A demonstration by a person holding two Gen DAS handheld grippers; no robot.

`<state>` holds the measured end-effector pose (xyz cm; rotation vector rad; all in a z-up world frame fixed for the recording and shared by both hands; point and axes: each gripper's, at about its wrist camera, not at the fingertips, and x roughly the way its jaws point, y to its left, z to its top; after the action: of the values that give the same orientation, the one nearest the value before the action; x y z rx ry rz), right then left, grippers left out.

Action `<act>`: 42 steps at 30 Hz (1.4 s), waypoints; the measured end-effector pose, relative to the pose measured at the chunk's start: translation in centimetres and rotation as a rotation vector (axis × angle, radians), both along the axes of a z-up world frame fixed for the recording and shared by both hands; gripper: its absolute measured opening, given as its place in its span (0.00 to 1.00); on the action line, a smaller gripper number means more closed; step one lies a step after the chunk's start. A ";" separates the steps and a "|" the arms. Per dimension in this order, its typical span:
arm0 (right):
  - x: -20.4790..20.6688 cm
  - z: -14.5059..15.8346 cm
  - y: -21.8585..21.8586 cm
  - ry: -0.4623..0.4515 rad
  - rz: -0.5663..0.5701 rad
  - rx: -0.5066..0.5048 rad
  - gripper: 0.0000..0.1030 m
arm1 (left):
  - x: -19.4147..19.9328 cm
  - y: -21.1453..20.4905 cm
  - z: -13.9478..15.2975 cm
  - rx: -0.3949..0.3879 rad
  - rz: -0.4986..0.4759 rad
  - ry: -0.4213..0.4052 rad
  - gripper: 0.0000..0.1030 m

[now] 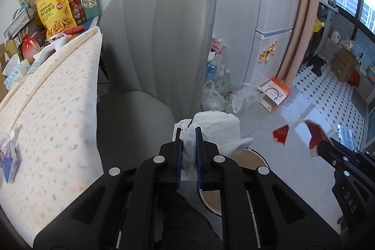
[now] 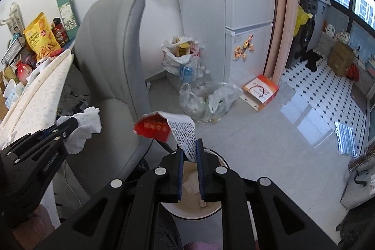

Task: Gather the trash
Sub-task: 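Open both grippers to drop the bag and wrapper into the bin, then move both tools back over the table toward the bottle and tissue pack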

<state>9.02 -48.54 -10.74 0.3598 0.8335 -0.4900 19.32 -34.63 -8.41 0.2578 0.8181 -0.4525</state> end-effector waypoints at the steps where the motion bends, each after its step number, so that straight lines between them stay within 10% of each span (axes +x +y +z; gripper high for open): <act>1: 0.1 -0.5 -0.4 0.011 -0.003 0.015 0.26 | 0.0 -0.1 -0.1 0.002 0.000 0.001 0.10; 11: -2.6 -1.4 -2.6 0.017 -0.079 0.024 0.44 | -1.0 -1.7 -0.8 0.024 -0.031 0.010 0.10; 15: -4.5 -0.4 -3.4 0.015 -0.143 -0.033 0.72 | -1.9 -3.3 -1.1 0.022 -0.068 0.020 0.10; 31: -9.8 0.3 -7.7 0.016 -0.292 -0.061 0.75 | -4.7 -8.7 -2.8 0.002 -0.190 0.091 0.11; 37: -10.0 0.1 -8.1 0.012 -0.305 -0.053 0.75 | -4.4 -8.3 -2.9 -0.049 -0.195 0.109 0.48; 42: -10.1 0.3 -7.9 0.006 -0.299 -0.047 0.75 | -4.1 -7.4 -2.3 -0.060 -0.172 0.094 0.54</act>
<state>-1.09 -56.49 -10.48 0.4423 0.7755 -0.7883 15.26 -42.05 -10.71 0.2535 0.8762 -0.6532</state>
